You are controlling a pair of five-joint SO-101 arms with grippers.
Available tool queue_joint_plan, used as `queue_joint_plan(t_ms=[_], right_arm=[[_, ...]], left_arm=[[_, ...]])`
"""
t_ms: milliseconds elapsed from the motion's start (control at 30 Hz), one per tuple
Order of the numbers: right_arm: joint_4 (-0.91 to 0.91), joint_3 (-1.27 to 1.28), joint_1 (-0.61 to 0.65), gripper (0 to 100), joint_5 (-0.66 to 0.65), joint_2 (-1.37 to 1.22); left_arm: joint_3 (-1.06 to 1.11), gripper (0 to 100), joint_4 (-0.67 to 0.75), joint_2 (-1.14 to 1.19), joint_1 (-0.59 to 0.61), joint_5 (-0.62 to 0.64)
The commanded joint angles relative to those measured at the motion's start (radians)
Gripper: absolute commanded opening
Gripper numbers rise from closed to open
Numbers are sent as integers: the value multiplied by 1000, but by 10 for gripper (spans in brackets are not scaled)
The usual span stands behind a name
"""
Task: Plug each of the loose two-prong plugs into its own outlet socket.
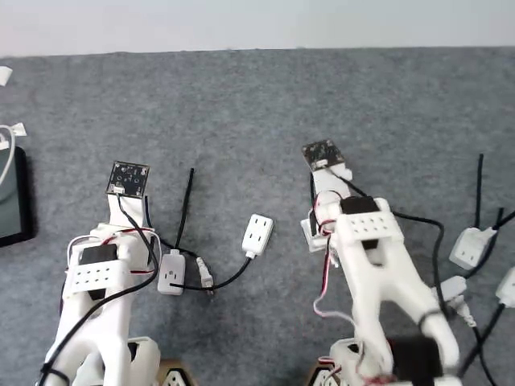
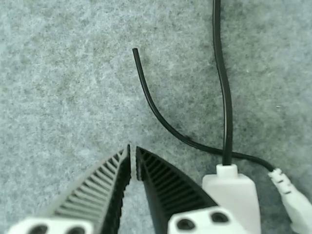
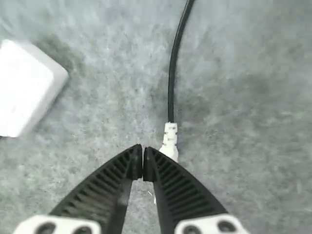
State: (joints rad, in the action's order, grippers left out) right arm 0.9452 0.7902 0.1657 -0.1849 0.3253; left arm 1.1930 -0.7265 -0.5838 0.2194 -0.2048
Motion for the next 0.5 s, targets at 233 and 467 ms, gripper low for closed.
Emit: queue_joint_plan(t_ms=[233, 467], right_arm=[[-51, 180, -110, 9, -3, 295], [-56, 109, -104, 9, -3, 102]], left_arm=[[-51, 16, 17, 2, 5, -15], [-51, 16, 17, 2, 5, -15]])
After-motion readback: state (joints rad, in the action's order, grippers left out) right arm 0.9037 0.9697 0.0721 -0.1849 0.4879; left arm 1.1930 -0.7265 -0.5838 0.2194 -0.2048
